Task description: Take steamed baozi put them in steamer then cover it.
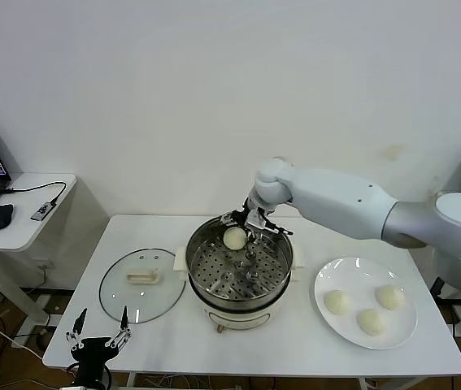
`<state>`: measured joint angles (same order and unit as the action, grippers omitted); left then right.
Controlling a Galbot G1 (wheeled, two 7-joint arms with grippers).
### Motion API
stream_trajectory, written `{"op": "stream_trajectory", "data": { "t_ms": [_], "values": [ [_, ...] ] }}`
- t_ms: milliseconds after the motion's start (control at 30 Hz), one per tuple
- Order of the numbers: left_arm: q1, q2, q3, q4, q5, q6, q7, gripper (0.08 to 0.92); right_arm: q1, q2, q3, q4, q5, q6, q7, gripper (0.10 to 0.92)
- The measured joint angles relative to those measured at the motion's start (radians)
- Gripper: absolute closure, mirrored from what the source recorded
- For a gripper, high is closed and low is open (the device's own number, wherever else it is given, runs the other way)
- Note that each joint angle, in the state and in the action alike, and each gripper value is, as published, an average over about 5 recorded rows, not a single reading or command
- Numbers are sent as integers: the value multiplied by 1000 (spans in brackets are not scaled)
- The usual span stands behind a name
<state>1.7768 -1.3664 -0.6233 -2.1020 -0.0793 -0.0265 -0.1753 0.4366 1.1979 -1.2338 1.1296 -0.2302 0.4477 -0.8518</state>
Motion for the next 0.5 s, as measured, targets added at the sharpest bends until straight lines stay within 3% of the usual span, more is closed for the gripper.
{"op": "stream_trajectory", "data": {
  "t_ms": [200, 500],
  "values": [
    [0, 11, 3, -13, 0, 5, 2, 177, 70, -74, -25, 93, 124, -104, -42, 202],
    [-3, 34, 18, -24, -2, 16, 5, 177, 185, -299, -59, 334, 331, -428, -97, 203]
  ]
}}
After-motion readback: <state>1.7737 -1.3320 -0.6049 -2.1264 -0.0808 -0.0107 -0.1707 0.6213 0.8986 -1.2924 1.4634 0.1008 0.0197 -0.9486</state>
